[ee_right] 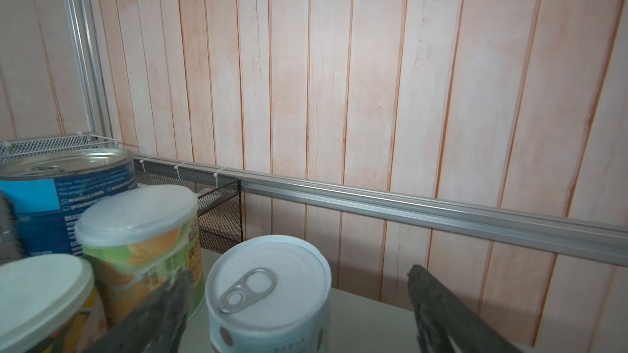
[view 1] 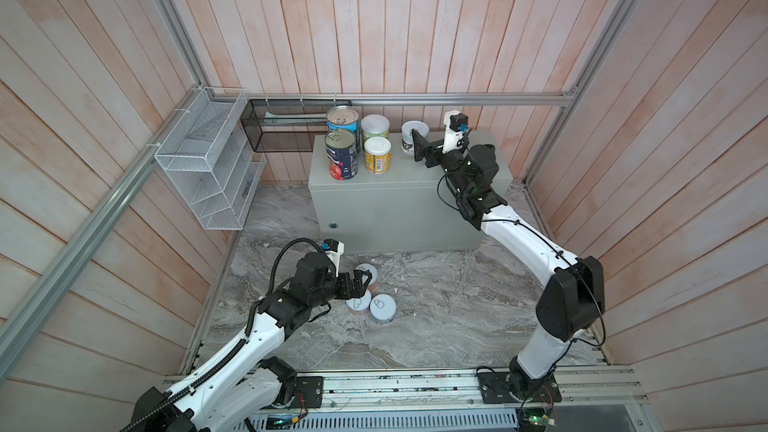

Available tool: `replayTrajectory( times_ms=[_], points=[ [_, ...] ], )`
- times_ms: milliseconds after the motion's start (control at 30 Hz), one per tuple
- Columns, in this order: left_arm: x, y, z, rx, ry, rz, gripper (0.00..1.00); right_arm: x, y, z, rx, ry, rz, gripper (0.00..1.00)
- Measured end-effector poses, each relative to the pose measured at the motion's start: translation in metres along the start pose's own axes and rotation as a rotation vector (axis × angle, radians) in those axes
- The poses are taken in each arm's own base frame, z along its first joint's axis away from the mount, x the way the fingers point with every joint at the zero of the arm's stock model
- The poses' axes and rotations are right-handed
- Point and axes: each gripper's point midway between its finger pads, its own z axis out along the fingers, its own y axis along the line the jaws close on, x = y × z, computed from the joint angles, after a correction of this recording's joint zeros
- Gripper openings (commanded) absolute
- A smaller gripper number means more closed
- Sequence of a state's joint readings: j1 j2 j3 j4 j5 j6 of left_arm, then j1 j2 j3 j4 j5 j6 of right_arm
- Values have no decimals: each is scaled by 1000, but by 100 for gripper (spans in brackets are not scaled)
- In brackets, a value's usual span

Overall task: Place and organize the canned foods onto the counter
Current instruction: 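Withdraw the right gripper from the cabinet while the left gripper moves over floor cans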

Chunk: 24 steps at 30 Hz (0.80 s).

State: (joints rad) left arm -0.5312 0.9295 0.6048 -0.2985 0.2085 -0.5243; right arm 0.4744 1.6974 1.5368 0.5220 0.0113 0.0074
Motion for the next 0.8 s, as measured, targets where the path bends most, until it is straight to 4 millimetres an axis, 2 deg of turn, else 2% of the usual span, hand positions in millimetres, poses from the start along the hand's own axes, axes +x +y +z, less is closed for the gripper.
replayTrajectory(
  times_ms=[133, 267, 367, 600, 800],
  points=[
    [0, 0, 0, -1, 0, 6, 100, -37, -5, -32, 29, -45, 3, 98],
    [0, 1, -2, -5, -9, 14, 100, -45, -6, -81, 28, -38, 13, 98],
    [3, 0, -4, -6, -17, 25, 100, -35, -7, -116, 30, -4, 43, 98],
    [19, -12, -3, 16, 26, 99, 100, 9, -8, -209, 39, 110, 143, 97],
    [47, -18, 7, 4, 135, 163, 100, 39, -10, -257, 62, 192, 225, 97]
  ],
)
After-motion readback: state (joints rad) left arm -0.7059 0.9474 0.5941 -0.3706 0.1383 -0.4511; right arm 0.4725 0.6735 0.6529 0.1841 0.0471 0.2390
